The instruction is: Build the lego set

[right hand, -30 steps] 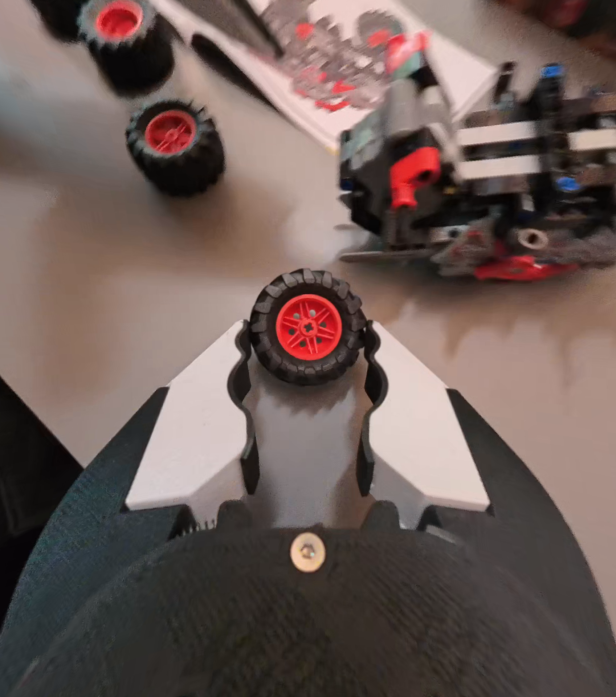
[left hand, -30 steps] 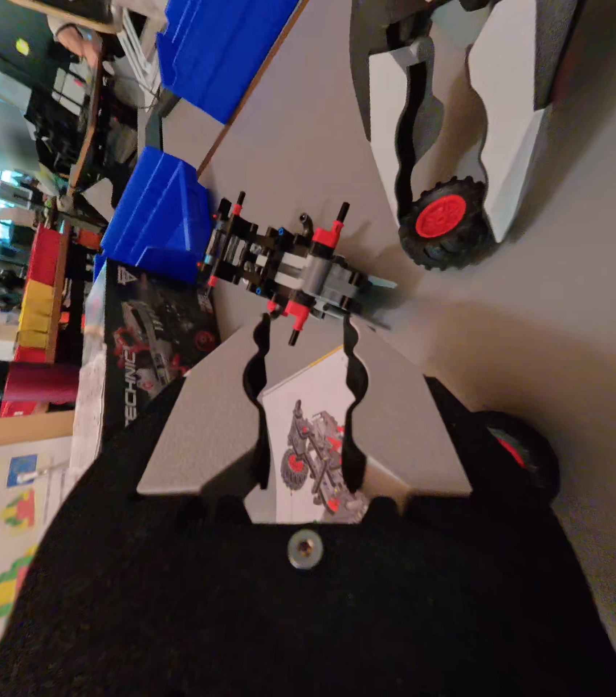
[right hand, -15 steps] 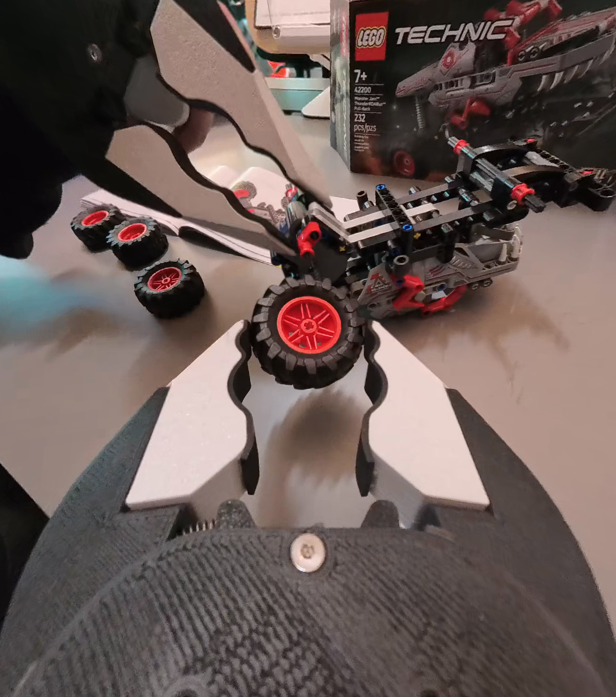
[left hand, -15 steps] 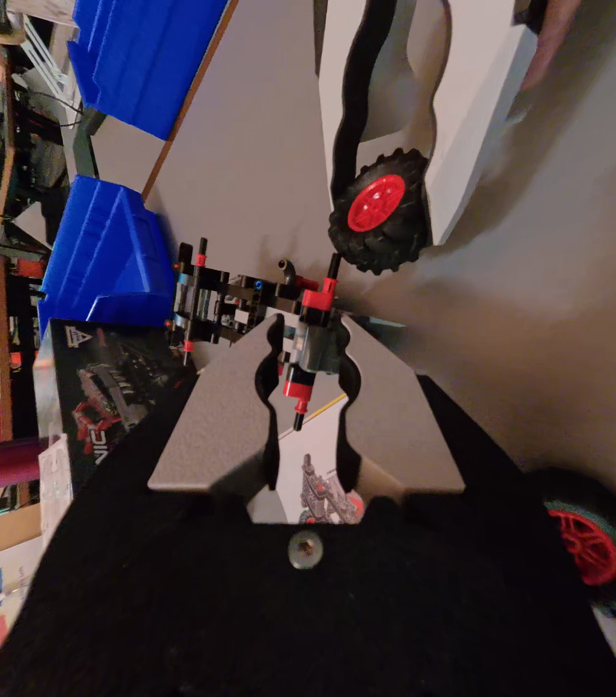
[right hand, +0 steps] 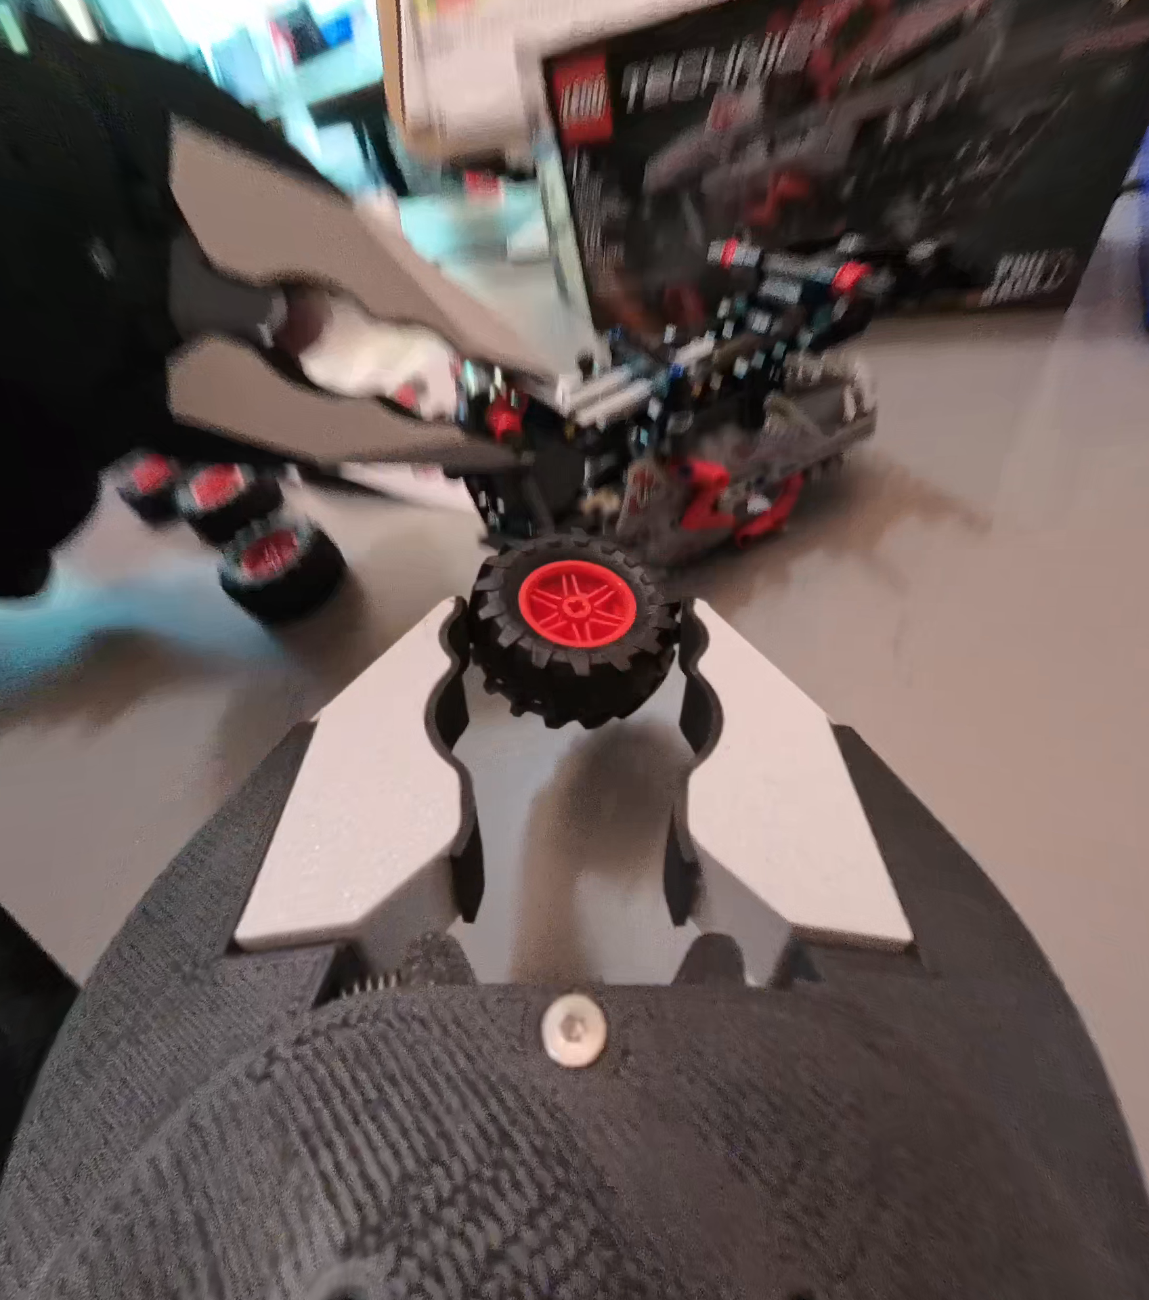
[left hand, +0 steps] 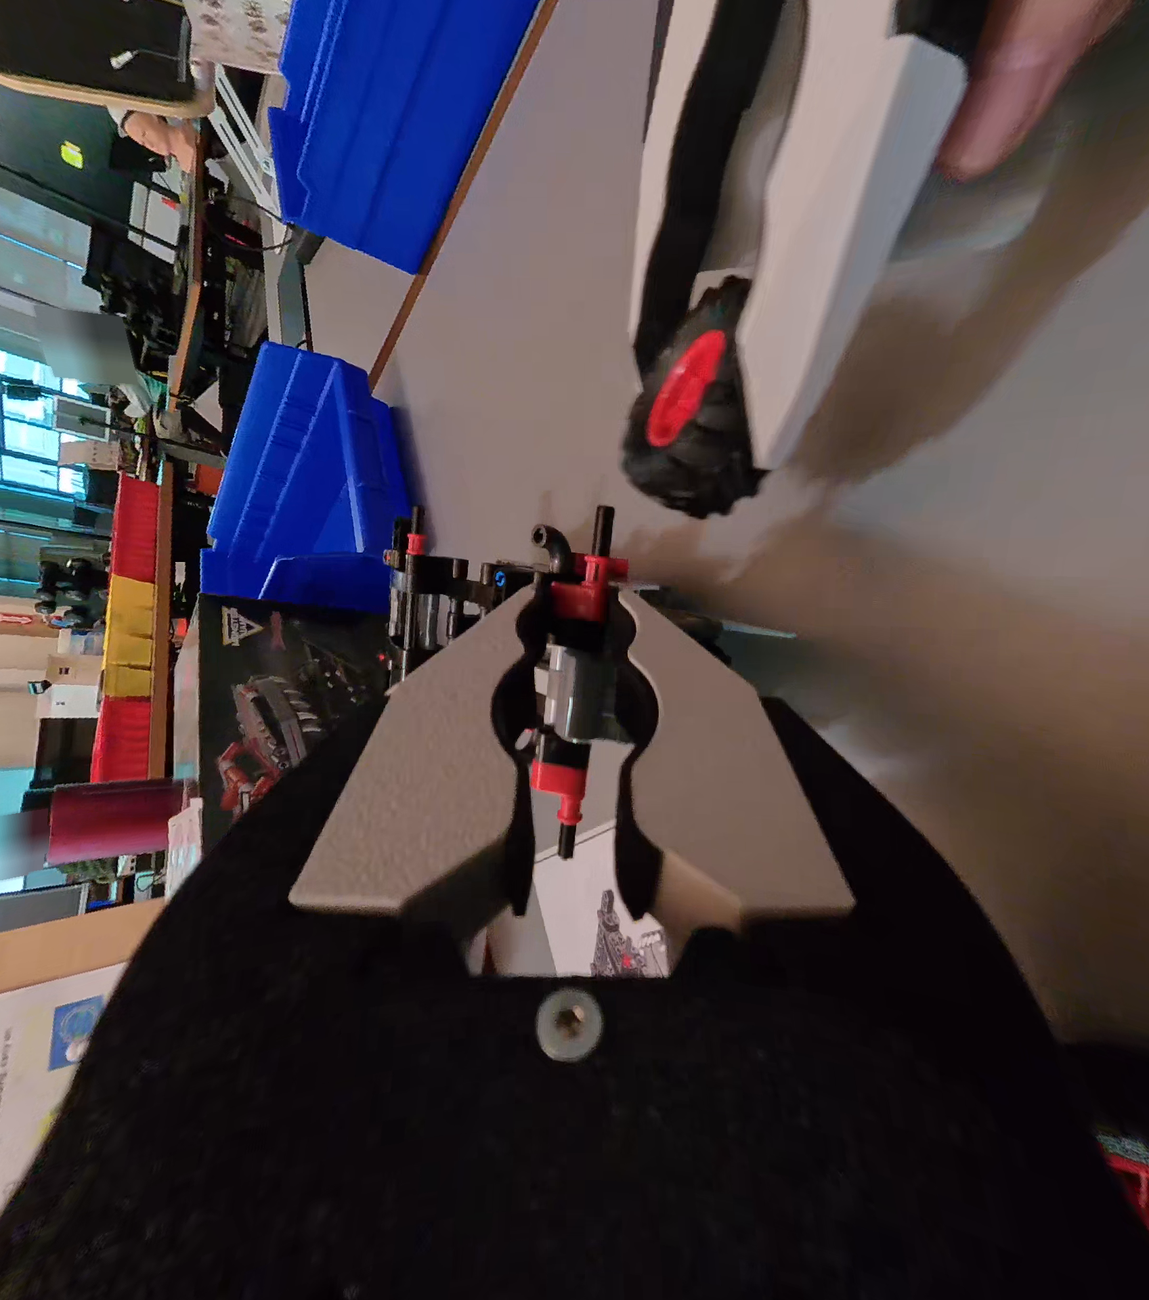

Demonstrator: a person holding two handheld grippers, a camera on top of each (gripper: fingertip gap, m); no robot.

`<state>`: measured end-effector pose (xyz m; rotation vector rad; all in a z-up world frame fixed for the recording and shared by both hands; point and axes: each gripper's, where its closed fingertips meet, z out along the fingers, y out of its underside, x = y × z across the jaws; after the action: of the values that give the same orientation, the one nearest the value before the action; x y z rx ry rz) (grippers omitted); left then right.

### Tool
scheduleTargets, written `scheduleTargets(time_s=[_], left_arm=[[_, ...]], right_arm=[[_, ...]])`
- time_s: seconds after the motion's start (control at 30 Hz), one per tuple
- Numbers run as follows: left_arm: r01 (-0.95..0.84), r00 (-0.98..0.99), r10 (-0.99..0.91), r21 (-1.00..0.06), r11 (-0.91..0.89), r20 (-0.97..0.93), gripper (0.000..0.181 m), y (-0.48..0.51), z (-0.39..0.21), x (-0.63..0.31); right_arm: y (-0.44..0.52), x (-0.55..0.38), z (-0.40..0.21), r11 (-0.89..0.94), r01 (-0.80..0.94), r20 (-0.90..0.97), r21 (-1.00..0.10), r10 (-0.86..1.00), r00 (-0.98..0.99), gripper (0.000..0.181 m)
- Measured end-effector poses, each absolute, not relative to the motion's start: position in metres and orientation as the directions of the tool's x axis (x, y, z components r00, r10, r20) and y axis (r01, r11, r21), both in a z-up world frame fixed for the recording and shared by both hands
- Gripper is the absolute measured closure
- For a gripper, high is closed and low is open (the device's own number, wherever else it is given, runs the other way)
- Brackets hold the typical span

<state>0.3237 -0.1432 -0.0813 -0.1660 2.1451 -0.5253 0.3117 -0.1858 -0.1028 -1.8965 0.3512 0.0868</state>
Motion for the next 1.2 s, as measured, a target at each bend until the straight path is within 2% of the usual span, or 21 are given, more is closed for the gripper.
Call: scheduleTargets(time_s=[0.1, 0.2, 0.33, 0.5, 0.57, 0.67, 0.73, 0.8, 0.87, 0.93, 1.0, 1.03, 1.1, 1.13, 1.17, 1.2], left_arm=[[0.087, -0.578, -0.270, -0.387, 0.918, -0.770, 0.168, -0.145, -0.083, 0.322], [0.092, -0.568, -0.258, -0.372, 0.924, -0.782, 0.168, -0.149, -0.085, 0.321], [0.084, -0.564, -0.258, -0.364, 0.927, -0.785, 0.168, -0.148, -0.086, 0.321], [0.081, -0.567, -0.259, -0.366, 0.927, -0.782, 0.168, -0.149, -0.087, 0.319], [0.080, -0.567, -0.262, -0.368, 0.926, -0.781, 0.168, -0.150, -0.087, 0.319], [0.079, -0.570, -0.275, -0.385, 0.919, -0.774, 0.168, -0.152, -0.088, 0.319], [0.078, -0.574, -0.282, -0.394, 0.916, -0.769, 0.168, -0.153, -0.089, 0.319], [0.080, -0.578, -0.285, -0.400, 0.913, -0.765, 0.167, -0.155, -0.090, 0.319], [0.082, -0.586, -0.291, -0.412, 0.908, -0.757, 0.167, -0.157, -0.092, 0.319], [0.081, -0.587, -0.304, -0.427, 0.901, -0.751, 0.167, -0.158, -0.092, 0.320], [0.077, -0.579, -0.315, -0.436, 0.897, -0.752, 0.167, -0.157, -0.090, 0.321], [0.075, -0.575, -0.320, -0.438, 0.896, -0.753, 0.167, -0.156, -0.089, 0.322], [0.075, -0.573, -0.324, -0.442, 0.894, -0.753, 0.167, -0.156, -0.088, 0.324], [0.078, -0.573, -0.323, -0.442, 0.894, -0.753, 0.167, -0.156, -0.088, 0.324], [0.083, -0.572, -0.320, -0.441, 0.894, -0.755, 0.167, -0.156, -0.088, 0.325], [0.087, -0.569, -0.317, -0.439, 0.894, -0.759, 0.167, -0.157, -0.087, 0.325]], right_arm=[[-0.201, 0.312, -0.133, -0.585, -0.091, 0.015, -0.806, -0.173, 0.985, 0.122], [-0.211, 0.308, -0.154, -0.717, 0.020, 0.108, -0.697, -0.077, 0.991, 0.122], [-0.219, 0.304, -0.157, -0.757, 0.108, 0.121, -0.645, 0.039, 0.992, 0.121], [-0.219, 0.303, -0.153, -0.772, 0.261, 0.159, -0.579, 0.206, 0.965, 0.104], [-0.212, 0.299, -0.149, -0.766, 0.294, 0.149, -0.571, 0.256, 0.955, 0.108], [-0.216, 0.301, -0.161, -0.818, 0.348, 0.131, -0.457, 0.325, 0.937, 0.114], [-0.207, 0.297, -0.158, -0.792, 0.364, 0.110, -0.490, 0.358, 0.927, 0.118], [-0.209, 0.300, -0.163, -0.810, 0.362, 0.085, -0.461, 0.366, 0.927, 0.120], [-0.209, 0.300, -0.162, -0.805, 0.354, 0.068, -0.476, 0.367, 0.928, 0.121], [-0.211, 0.307, -0.158, -0.806, 0.292, 0.059, -0.516, 0.306, 0.950, 0.121], [-0.210, 0.314, -0.142, -0.748, 0.156, 0.009, -0.645, 0.198, 0.980, 0.121], [-0.206, 0.315, -0.124, -0.659, 0.054, -0.058, -0.750, 0.146, 0.988, 0.121], [-0.200, 0.316, -0.067, -0.330, -0.227, -0.276, -0.916, 0.109, 0.955, 0.121], [-0.203, 0.320, -0.034, -0.118, -0.397, -0.411, -0.910, 0.149, 0.899, 0.122], [-0.212, 0.326, -0.004, 0.080, -0.555, -0.526, -0.828, 0.236, 0.817, 0.122], [-0.225, 0.333, 0.015, 0.219, -0.682, -0.603, -0.697, 0.336, 0.724, 0.122]])
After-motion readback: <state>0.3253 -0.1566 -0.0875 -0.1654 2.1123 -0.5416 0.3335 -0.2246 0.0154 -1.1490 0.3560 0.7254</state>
